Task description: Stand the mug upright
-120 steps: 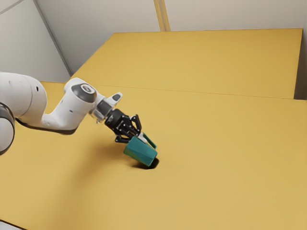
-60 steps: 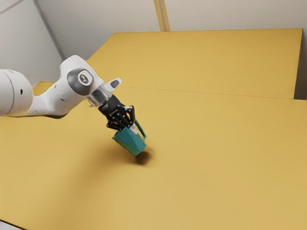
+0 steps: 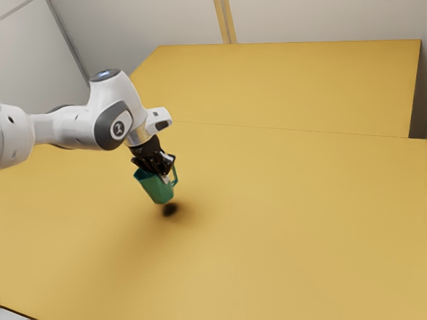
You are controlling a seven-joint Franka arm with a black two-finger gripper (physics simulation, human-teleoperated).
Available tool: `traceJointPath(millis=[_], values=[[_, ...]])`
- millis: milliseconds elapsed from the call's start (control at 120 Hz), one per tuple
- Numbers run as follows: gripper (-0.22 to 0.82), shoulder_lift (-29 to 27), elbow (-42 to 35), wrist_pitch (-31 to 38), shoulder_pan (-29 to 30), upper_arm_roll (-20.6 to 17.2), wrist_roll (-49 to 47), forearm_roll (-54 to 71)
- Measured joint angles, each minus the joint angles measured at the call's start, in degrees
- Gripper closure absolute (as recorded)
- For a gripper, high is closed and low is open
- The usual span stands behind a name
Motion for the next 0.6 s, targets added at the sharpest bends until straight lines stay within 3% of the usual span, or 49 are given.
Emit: traceJointPath(millis=[308, 600], values=[[0.78, 1.8, -1.5, 2.8, -1.0, 0.1, -0.6, 5.2], [0.78, 4.7, -1.7, 4.0, 1.7, 0.3, -0.9, 5.7]])
